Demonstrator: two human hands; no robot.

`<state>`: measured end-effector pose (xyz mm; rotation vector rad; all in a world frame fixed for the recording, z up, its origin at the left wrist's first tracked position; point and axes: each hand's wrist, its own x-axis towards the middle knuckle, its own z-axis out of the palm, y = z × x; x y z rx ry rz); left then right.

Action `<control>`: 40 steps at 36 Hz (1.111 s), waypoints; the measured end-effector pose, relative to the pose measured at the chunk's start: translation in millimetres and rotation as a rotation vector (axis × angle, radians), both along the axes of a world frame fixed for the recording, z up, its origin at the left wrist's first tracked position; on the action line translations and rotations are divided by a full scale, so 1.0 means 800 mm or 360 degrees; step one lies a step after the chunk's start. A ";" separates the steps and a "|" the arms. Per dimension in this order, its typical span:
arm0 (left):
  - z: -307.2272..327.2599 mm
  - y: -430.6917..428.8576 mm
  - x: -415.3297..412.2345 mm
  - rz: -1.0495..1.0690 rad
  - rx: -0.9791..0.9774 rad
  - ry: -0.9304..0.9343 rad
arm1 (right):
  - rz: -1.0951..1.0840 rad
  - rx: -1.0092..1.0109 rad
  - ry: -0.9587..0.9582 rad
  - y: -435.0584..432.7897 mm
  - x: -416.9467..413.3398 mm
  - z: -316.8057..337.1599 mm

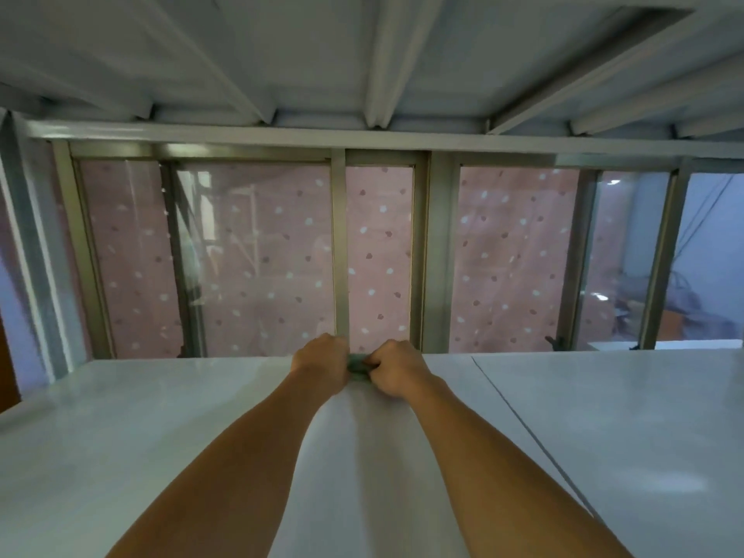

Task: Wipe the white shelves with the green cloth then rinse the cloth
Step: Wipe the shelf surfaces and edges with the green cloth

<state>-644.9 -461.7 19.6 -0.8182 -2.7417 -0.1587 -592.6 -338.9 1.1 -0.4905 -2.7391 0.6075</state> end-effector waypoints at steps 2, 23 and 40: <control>0.001 -0.017 -0.004 0.0009 0.0016 -0.0007 | 0.0007 0.0010 -0.0004 -0.015 -0.005 0.001; -0.002 -0.109 0.035 -0.0015 0.0007 -0.0025 | -0.0104 -0.0031 0.0044 -0.114 0.044 -0.002; -0.011 -0.211 0.131 -0.0133 0.0037 0.0023 | -0.0168 0.0012 0.0067 -0.218 0.152 -0.007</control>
